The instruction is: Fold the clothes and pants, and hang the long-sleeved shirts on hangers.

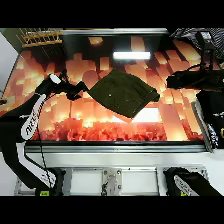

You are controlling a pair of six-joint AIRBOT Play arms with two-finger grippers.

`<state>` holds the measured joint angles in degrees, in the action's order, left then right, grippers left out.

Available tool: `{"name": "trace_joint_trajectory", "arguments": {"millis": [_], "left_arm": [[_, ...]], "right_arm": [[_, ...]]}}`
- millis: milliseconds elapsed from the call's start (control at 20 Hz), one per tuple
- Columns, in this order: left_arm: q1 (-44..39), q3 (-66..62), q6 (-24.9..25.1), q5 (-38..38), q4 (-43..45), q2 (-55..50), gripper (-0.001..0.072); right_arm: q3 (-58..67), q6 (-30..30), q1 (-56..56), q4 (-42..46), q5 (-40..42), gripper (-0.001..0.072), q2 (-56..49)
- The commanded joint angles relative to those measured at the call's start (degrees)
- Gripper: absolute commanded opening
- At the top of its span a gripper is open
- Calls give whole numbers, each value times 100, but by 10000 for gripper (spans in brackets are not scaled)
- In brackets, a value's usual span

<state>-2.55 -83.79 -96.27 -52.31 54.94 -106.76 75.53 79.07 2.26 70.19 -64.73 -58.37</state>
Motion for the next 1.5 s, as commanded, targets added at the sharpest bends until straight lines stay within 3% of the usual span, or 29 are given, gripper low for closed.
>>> {"name": "trace_joint_trajectory", "arguments": {"millis": [0, 250, 400, 550, 650, 750, 900, 950, 1000, 1050, 1100, 1250, 1450], "left_arm": [[-175, -581, 109, -68, -232, -492, 674], [-428, -1268, 24, -424, -212, -1034, 657], [-461, -1401, 44, -343, -201, -1025, 28], [-363, -1311, 297, -675, -2, -728, 20], [-389, -660, 350, -697, 743, -48, 20], [-483, 463, 365, -468, 1220, 874, 21], [-743, 2162, 431, -428, 1283, 2186, 20], [-879, 2623, 435, -452, 1287, 2535, 21], [-1045, 3051, 435, -455, 1285, 2826, 21], [-1228, 3399, 433, -450, 1285, 3053, 20], [-1392, 3670, 433, -404, 1287, 3213, 21], [-1825, 4172, 433, -168, 1290, 3506, 21], [-1958, 4330, 409, 4, 1290, 3713, 21]], "right_arm": [[-2, 72, 4, -105, -22, 32, -81], [-2, 72, 4, -107, -22, 32, -83], [-2, 70, 4, -103, -24, 32, -83], [-2, 66, 0, 103, -149, 32, -81], [-44, 225, 0, 658, -389, 31, -72], [-282, 756, -2, 1172, -485, 32, -61], [-1169, 1633, 2, 1163, -337, 42, -83], [-1615, 1818, 2, 1001, -229, 87, -92], [-2059, 1943, 2, 732, -94, 300, -111], [-2555, 2015, 2, 282, 111, 573, -131], [-3008, 2020, 4, -299, 348, 651, -166], [-4188, 1775, 162, -1982, 1486, 649, -321], [-4459, 1759, 743, -2365, 2850, 649, -688]]}}
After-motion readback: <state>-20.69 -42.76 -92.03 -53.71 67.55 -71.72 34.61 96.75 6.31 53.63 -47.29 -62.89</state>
